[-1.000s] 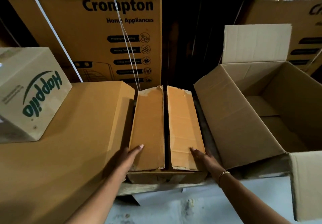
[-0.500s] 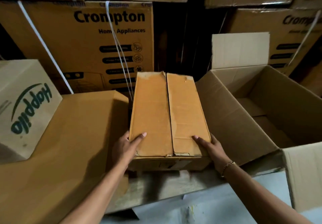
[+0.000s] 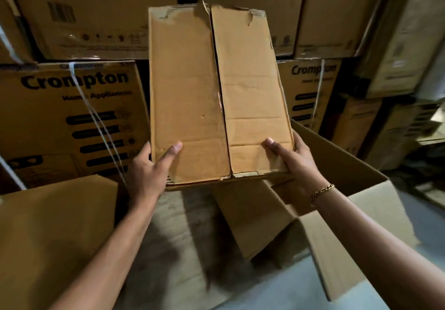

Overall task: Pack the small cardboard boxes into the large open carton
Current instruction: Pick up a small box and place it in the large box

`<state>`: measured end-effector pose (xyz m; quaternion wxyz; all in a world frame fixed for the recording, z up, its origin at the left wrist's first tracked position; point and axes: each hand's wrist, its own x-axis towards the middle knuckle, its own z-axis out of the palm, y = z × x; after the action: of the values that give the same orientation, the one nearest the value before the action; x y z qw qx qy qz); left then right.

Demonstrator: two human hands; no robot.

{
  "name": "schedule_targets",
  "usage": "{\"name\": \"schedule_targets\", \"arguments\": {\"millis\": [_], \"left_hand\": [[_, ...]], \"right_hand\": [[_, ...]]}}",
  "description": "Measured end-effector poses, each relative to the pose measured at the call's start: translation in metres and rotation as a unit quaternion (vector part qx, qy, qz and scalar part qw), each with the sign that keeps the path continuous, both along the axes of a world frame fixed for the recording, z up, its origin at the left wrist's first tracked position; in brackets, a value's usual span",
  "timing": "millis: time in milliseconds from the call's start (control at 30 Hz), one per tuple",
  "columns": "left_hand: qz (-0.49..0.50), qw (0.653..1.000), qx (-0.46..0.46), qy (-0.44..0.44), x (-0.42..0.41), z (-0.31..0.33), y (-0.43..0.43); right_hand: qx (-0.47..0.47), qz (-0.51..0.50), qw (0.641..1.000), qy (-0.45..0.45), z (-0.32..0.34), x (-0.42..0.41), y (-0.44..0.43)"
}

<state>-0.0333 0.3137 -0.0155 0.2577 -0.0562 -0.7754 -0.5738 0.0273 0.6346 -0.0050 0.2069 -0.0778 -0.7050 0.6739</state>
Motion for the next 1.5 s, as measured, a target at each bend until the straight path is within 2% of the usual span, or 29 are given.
{"name": "schedule_targets", "arguments": {"millis": [233,333,567,733,867,967,1333,1500], "left_hand": [[-0.02,0.999,0.039,0.012,0.022,0.018,0.149],[-0.013,0.999,0.029,0.013,0.028,0.02,0.199],[-0.041,0.997,0.008,-0.07,0.009,0.01,0.282],[-0.064,0.985,0.0,-0.158,-0.019,-0.021,0.315],[-0.059,0.977,0.027,-0.201,-0.035,-0.053,0.329],[-0.063,0.969,0.016,-0.239,-0.044,-0.071,0.331],[-0.032,0.958,0.035,-0.282,-0.038,-0.106,0.369],[-0.02,0.943,0.07,-0.325,-0.021,-0.122,0.387]], "right_hand": [[0.028,-0.018,0.999,0.023,0.039,0.043,0.141],[0.035,-0.018,0.999,0.014,0.049,0.052,0.189],[0.051,-0.011,0.996,-0.068,0.048,0.036,0.28],[0.075,0.0,0.983,-0.169,0.026,0.001,0.322],[0.076,0.011,0.973,-0.218,-0.006,-0.03,0.342],[0.061,0.02,0.966,-0.25,-0.033,-0.051,0.352],[0.015,0.065,0.955,-0.29,-0.1,-0.075,0.401],[0.009,0.131,0.942,-0.31,-0.111,-0.08,0.419]]}}
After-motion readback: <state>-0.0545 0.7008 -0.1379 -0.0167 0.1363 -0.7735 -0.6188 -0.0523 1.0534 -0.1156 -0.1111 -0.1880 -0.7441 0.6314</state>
